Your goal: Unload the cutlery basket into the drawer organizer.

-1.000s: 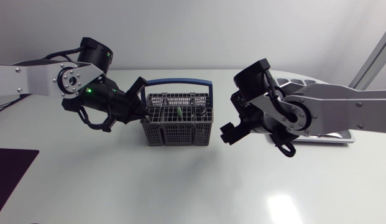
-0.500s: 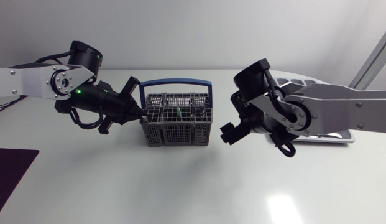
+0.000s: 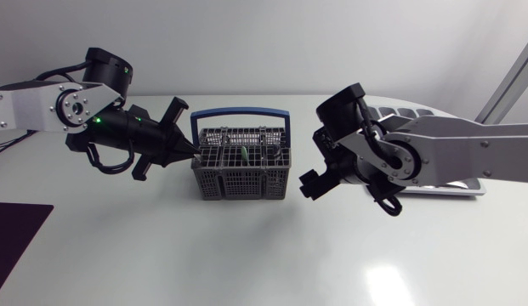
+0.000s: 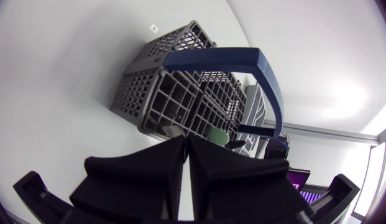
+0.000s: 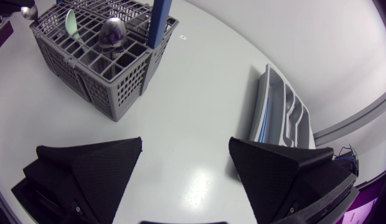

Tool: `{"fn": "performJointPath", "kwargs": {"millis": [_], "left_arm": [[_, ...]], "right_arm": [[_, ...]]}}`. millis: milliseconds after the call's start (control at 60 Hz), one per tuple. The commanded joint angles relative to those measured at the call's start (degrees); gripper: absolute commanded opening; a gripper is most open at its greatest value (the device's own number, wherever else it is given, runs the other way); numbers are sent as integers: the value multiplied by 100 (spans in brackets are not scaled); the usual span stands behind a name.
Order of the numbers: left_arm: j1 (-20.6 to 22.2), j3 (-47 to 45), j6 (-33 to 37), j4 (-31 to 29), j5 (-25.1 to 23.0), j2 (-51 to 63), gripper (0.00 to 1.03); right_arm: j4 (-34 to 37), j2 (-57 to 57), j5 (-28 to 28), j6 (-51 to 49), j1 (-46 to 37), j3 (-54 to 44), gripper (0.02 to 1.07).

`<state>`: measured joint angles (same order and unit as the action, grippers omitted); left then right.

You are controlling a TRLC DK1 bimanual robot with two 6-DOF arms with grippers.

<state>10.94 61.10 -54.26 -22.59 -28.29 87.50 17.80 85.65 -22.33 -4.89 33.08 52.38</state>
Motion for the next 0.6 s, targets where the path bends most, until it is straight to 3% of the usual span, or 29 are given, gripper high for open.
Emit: {"fn": "performJointPath", "kwargs": {"millis": [0, 583], "left_arm": [[-39, -46, -199, -53, -80, -181, 6], [-30, 7, -304, -272, -326, -770, 6]], "right_arm": [[-31, 110, -9, 119, 49, -105, 103], [-31, 93, -9, 111, 49, -114, 103]]}}
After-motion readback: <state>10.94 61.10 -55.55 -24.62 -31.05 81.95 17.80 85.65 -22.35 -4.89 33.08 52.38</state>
